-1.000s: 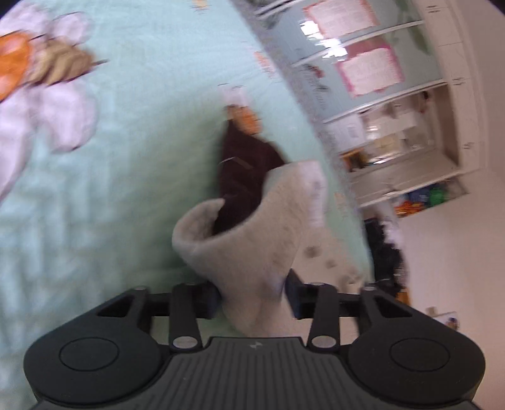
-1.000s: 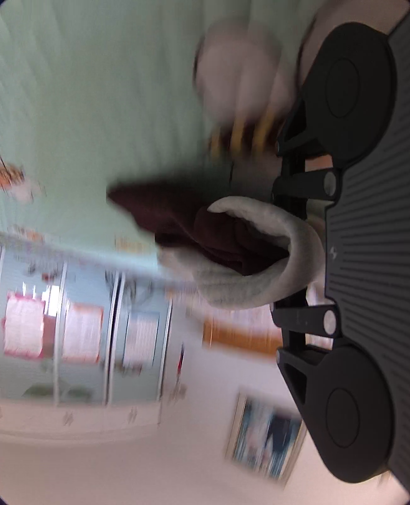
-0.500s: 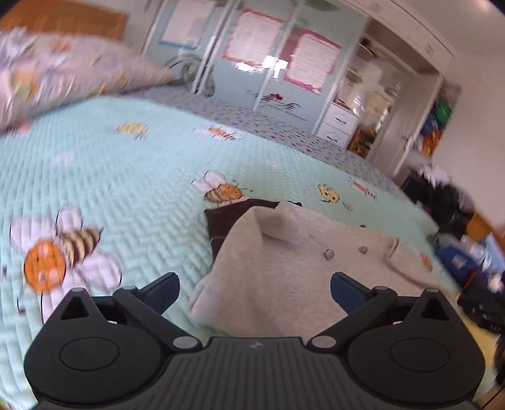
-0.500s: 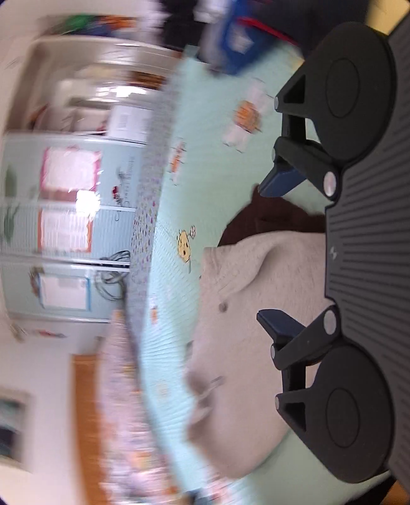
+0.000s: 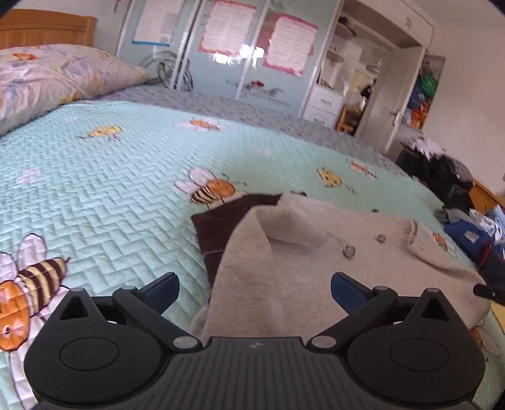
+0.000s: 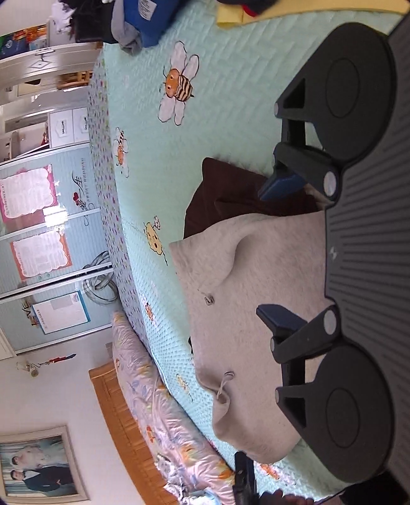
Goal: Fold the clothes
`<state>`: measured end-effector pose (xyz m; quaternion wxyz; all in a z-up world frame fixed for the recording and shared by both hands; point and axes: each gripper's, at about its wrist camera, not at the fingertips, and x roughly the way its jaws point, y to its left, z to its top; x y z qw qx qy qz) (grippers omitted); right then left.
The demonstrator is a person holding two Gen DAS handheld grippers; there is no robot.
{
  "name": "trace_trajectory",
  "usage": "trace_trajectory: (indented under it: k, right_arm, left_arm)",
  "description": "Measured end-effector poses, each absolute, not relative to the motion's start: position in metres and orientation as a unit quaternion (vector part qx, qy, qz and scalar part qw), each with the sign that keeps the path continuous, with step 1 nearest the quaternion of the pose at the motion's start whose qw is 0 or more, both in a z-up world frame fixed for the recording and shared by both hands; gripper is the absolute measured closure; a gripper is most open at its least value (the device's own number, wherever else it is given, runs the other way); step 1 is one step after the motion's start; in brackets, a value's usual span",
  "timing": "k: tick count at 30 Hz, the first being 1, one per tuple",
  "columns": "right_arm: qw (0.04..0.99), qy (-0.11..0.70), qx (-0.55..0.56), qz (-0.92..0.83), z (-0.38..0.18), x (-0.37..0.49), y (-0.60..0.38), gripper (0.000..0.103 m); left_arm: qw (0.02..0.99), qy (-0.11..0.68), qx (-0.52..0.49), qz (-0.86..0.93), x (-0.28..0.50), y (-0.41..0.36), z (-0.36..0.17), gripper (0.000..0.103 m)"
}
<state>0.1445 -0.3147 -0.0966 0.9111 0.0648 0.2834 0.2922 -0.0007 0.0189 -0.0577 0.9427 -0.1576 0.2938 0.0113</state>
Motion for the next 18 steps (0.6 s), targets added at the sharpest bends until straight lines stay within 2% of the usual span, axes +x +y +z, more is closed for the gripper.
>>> trace_trajectory:
  k: [1, 3, 4, 5, 6, 7, 8, 13, 18]
  right_arm:
    - [0.909, 0.288, 0.065, 0.294, -0.097, 0.145, -0.314, 0.052]
    - [0.910, 0.291, 0.059, 0.289, -0.097, 0.144, -0.310, 0.057]
    - [0.912, 0.291, 0.056, 0.285, -0.097, 0.144, -0.310, 0.063]
    - [0.913, 0.290, 0.053, 0.282, -0.097, 0.143, -0.311, 0.071]
    - [0.915, 0.289, 0.050, 0.278, -0.096, 0.143, -0.312, 0.078]
    - [0.916, 0.288, 0.051, 0.275, -0.096, 0.142, -0.314, 0.086]
    - [0.915, 0.289, 0.055, 0.275, -0.096, 0.141, -0.316, 0.090]
    - [0.911, 0.283, 0.101, 0.283, -0.094, 0.140, -0.324, 0.092]
    - [0.848, 0.307, 0.276, 0.332, -0.100, 0.146, -0.360, 0.092]
  left_arm:
    - [0.938, 0.305, -0.163, -0.005, 0.005, 0.019, -0.060, 0.029]
    - [0.935, 0.314, -0.165, -0.011, 0.010, 0.019, -0.061, 0.048]
    - [0.934, 0.316, -0.165, -0.010, 0.011, 0.020, -0.062, 0.055]
    - [0.932, 0.319, -0.168, -0.011, 0.012, 0.023, -0.063, 0.072]
    - [0.930, 0.322, -0.175, -0.014, 0.012, 0.026, -0.064, 0.079]
    - [0.927, 0.325, -0.185, -0.022, 0.011, 0.030, -0.065, 0.081]
    - [0.924, 0.328, -0.193, -0.028, 0.011, 0.033, -0.067, 0.086]
    - [0.915, 0.329, -0.230, -0.049, 0.005, 0.047, -0.067, 0.089]
    - [0.897, 0.331, -0.284, -0.073, -0.011, 0.067, -0.069, 0.090]
